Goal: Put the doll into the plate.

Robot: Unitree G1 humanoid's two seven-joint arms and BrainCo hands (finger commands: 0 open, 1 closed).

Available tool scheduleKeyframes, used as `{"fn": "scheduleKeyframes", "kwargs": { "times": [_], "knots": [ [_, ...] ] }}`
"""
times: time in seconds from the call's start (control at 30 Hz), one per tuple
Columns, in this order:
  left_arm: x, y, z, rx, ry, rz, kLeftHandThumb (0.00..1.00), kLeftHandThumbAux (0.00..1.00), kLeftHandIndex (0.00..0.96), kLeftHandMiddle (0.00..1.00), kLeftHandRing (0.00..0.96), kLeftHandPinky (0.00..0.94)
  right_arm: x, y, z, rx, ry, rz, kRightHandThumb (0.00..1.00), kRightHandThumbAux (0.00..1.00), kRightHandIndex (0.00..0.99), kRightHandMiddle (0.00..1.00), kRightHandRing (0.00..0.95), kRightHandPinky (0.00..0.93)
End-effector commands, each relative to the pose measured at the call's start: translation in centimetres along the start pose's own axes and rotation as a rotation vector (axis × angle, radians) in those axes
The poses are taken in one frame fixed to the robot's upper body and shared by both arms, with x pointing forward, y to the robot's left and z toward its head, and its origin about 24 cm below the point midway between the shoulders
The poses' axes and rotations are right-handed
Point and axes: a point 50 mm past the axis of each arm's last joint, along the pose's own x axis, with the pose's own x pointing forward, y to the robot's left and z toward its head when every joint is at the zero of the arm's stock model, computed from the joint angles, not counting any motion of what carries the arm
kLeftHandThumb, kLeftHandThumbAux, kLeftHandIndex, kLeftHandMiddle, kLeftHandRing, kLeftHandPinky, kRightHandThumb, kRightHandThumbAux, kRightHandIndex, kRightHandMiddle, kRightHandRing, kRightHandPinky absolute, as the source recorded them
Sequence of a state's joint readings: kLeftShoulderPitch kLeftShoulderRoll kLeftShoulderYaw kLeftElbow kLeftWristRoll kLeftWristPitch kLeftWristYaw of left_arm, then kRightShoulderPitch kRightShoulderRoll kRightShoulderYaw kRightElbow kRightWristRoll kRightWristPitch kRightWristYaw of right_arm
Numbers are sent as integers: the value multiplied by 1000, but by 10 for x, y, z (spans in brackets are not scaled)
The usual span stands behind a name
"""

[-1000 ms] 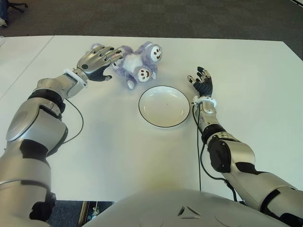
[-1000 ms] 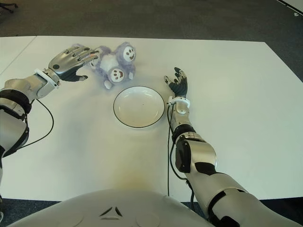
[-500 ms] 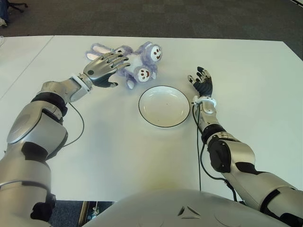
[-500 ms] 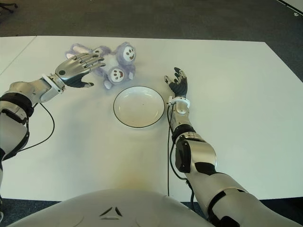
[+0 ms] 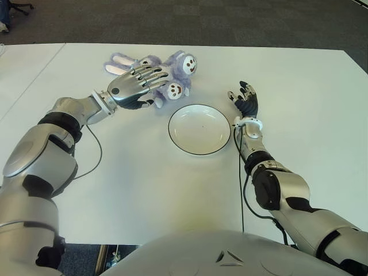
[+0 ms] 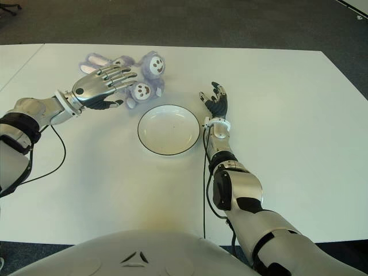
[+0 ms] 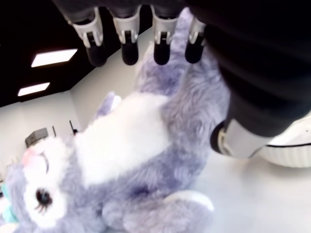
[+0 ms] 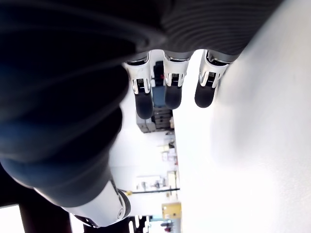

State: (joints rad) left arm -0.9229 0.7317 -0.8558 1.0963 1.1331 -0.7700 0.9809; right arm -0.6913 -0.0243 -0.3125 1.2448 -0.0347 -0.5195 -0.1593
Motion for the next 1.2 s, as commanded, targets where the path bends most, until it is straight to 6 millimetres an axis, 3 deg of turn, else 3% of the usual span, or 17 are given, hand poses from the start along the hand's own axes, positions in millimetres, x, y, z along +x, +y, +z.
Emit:
{"fn": "scheduleKeyframes", "kwargs": {
  "times": [0.03, 0.33, 1.0, 1.2],
  "knots": [
    [-6, -3, 10, 21, -72, 28, 257, 609, 0, 0, 0, 0, -54, -18, -89, -31, 446, -56, 352, 899, 178, 111, 59, 55],
    [0, -2, 21, 23, -112, 117, 251, 565, 0, 0, 0, 0, -54, -18, -89, -16, 444, -62, 398, 896, 194, 133, 83, 66],
    [14, -6, 27, 17, -104, 142, 210, 560, 0, 0, 0, 0, -54, -18, -89, -32, 445, -57, 393, 893, 195, 120, 65, 30],
    [31, -25, 46, -68, -50, 138, 208, 581, 0, 0, 0, 0, -54, -18, -89, -35, 448, -53, 371, 892, 180, 116, 62, 46]
  ]
}}
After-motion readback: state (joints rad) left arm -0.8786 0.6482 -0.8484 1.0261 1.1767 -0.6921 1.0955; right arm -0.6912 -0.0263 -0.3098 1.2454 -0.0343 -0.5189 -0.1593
